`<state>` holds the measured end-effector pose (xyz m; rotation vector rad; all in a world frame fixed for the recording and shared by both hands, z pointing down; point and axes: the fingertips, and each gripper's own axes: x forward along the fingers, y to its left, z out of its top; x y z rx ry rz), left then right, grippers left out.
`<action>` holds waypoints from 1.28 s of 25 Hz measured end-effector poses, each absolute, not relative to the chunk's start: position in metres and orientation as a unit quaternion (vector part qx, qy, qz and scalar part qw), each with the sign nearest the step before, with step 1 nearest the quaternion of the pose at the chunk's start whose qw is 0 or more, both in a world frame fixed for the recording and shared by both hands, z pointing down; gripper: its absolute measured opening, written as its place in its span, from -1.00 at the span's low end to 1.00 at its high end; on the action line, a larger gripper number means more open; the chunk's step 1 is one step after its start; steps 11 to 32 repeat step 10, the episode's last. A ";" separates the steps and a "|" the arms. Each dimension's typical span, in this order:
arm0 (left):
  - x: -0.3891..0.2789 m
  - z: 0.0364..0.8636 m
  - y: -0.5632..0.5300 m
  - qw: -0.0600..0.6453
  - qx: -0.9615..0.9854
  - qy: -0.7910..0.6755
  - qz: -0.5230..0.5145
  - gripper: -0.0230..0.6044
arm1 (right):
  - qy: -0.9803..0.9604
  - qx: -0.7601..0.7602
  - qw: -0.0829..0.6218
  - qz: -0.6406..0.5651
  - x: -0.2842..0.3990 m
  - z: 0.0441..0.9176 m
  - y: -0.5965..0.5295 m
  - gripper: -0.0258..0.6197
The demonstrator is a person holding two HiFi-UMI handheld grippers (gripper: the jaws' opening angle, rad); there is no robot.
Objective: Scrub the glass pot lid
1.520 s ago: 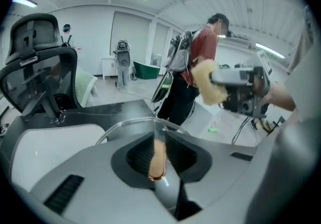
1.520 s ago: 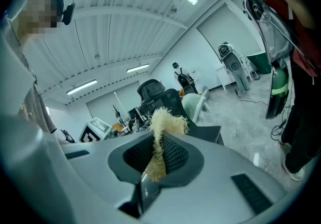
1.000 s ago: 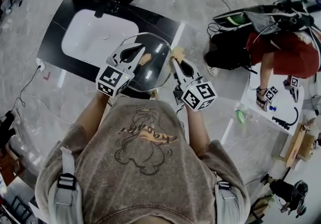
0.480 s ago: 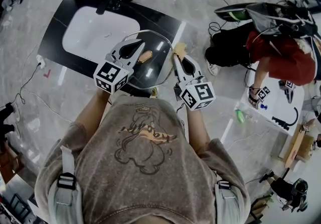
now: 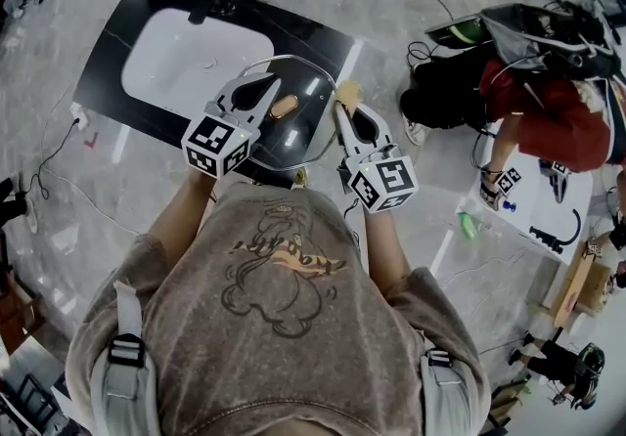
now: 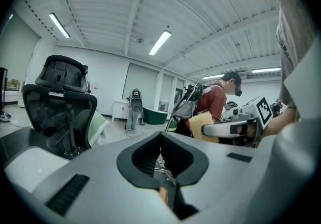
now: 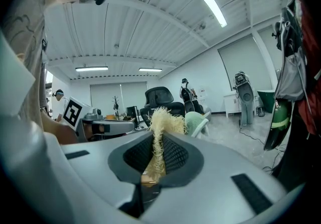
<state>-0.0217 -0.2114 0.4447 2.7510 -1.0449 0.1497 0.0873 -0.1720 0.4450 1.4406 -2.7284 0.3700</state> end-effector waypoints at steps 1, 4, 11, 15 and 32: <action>-0.022 0.445 -0.211 0.100 0.928 -0.355 0.049 -0.87 | -0.878 0.463 0.018 0.119 0.087 0.445 -0.172 -0.80; -0.025 0.444 -0.211 0.107 0.926 -0.360 0.041 -0.87 | -0.879 0.461 0.019 0.118 0.086 0.445 -0.172 -0.80; -0.026 0.445 -0.210 0.112 0.923 -0.366 0.042 -0.87 | -0.880 0.458 0.018 0.122 0.085 0.444 -0.173 -0.80; -0.026 0.445 -0.210 0.112 0.923 -0.366 0.042 -0.87 | -0.880 0.458 0.018 0.122 0.085 0.444 -0.173 -0.80; -0.026 0.445 -0.210 0.112 0.923 -0.366 0.042 -0.87 | -0.880 0.458 0.018 0.122 0.085 0.444 -0.173 -0.80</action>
